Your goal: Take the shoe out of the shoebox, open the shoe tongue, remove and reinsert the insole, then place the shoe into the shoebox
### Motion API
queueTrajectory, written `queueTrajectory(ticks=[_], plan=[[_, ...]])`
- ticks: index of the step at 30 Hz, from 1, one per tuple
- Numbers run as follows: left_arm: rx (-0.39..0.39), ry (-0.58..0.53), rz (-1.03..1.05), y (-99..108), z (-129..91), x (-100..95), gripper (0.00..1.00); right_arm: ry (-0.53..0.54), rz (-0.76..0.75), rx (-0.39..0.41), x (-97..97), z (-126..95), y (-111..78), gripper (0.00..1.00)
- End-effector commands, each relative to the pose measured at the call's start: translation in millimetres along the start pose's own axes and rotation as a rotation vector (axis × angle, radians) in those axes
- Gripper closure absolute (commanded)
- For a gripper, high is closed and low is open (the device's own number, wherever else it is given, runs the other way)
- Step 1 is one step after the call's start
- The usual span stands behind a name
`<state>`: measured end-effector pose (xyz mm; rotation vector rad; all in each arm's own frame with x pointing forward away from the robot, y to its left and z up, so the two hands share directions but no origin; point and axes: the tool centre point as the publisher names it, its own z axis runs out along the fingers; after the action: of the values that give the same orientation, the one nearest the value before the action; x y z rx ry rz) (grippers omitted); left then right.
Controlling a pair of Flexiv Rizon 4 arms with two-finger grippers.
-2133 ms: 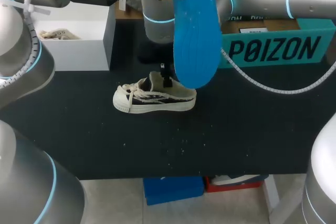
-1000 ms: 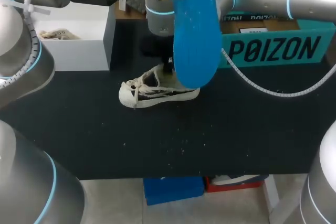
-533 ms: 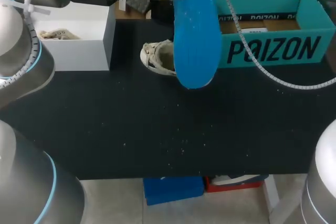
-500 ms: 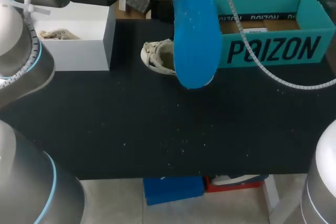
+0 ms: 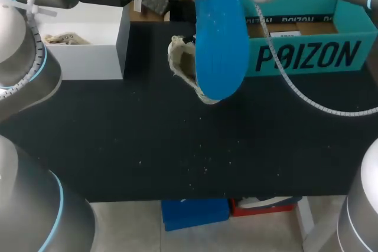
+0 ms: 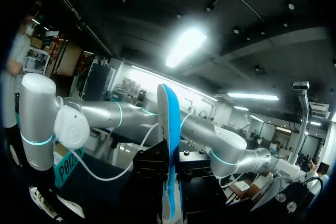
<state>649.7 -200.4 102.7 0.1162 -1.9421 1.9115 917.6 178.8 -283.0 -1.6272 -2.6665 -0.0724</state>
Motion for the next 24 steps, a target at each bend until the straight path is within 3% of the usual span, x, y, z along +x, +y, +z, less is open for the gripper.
queueTrajectory(ticks=[1, 13, 24], plan=[[0.001, -0.001, 0.001, 0.5, 1.0, -0.5, 1.0, 0.018, 0.447, -0.148, 5.0, 14.8, -7.0, 1.0], [0.001, -0.001, 0.001, 0.5, 1.0, -0.5, 1.0, 0.067, 0.437, -0.157, 21.7, 62.5, -2.4, 1.0], [0.001, -0.001, 0.001, 0.5, 1.0, -0.5, 1.0, 0.076, 0.37, -0.159, 19.8, 87.8, -3.0, 1.0]])
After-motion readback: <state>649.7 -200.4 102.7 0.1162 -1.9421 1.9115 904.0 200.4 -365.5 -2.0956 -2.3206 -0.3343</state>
